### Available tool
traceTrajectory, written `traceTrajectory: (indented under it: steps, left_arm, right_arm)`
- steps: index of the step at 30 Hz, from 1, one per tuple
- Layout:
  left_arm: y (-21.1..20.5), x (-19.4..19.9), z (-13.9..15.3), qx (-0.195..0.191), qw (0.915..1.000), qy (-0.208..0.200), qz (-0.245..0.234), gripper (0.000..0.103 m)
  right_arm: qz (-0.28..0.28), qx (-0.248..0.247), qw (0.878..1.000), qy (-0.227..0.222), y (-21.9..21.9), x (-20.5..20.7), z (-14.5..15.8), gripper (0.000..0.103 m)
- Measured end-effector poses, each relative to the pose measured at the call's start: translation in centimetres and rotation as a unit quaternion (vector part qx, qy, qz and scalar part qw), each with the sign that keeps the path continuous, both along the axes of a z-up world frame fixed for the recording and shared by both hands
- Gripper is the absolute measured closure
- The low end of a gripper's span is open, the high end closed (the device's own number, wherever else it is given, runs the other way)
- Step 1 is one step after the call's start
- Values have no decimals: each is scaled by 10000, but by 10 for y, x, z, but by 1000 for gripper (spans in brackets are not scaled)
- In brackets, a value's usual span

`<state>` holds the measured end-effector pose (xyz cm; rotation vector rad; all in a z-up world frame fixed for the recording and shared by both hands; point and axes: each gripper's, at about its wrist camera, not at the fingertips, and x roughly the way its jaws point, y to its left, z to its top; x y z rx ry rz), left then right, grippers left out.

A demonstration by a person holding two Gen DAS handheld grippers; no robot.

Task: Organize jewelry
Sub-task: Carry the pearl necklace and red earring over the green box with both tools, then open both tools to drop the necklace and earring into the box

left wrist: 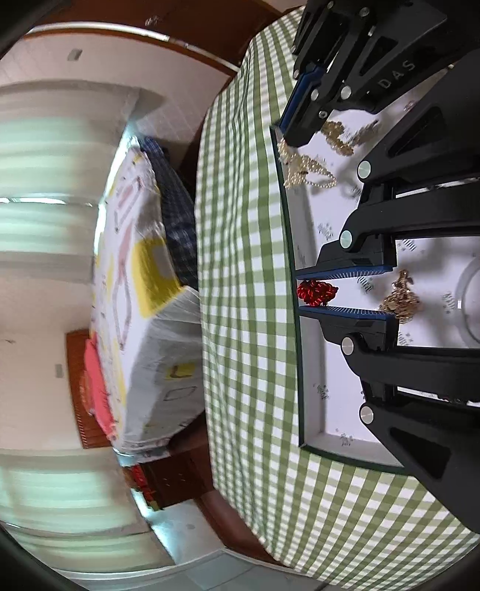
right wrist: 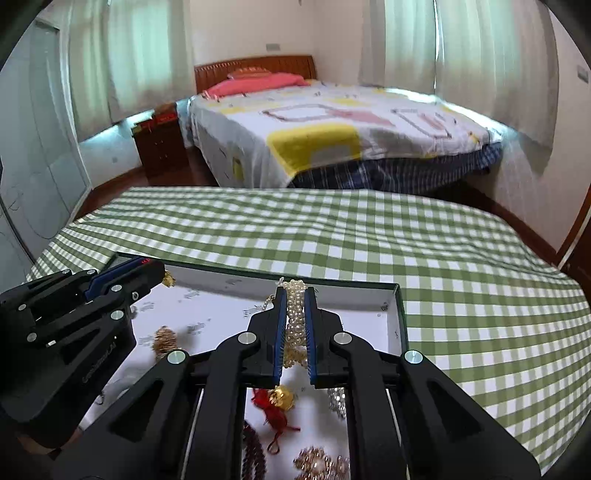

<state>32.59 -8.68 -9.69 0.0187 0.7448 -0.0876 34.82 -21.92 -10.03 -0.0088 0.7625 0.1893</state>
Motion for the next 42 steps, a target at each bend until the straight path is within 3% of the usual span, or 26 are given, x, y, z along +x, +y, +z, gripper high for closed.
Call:
traceTrajectory:
  steps: [9, 28, 29, 30, 31, 32, 40, 42]
  left_arm:
    - [2, 29, -22, 55, 9973, 700, 231, 88]
    - [-9, 37, -32, 192, 9945, 1033, 5, 86]
    - [-10, 38, -34, 213, 9941, 1061, -4, 85]
    - [-10, 37, -35, 228, 9939, 1081, -1, 73]
    - [-10, 37, -36, 232, 9937, 1099, 5, 57]
    - [-10, 37, -35, 241, 9940, 1067, 38, 51]
    - [0, 30, -28, 154, 9961, 843, 205, 31]
    - [3, 27, -23, 158, 9968, 740, 245, 30]
  right_arm:
    - [-43, -22, 9979, 647, 1, 30, -22, 93]
    - [-31, -21, 9960, 894, -4, 37, -32, 91]
    - [-52, -8, 9961, 884, -5, 37, -31, 85]
    - [-67, -7, 9961, 879, -5, 37, -31, 72]
    - [-84, -10, 9962, 868, -5, 36, -30, 66]
    - [-125, -37, 9964, 835, -5, 35, -29, 58]
    - [-226, -48, 9967, 780, -10, 26, -30, 47]
    - [-248, -86, 9971, 716, -10, 21, -28, 41]
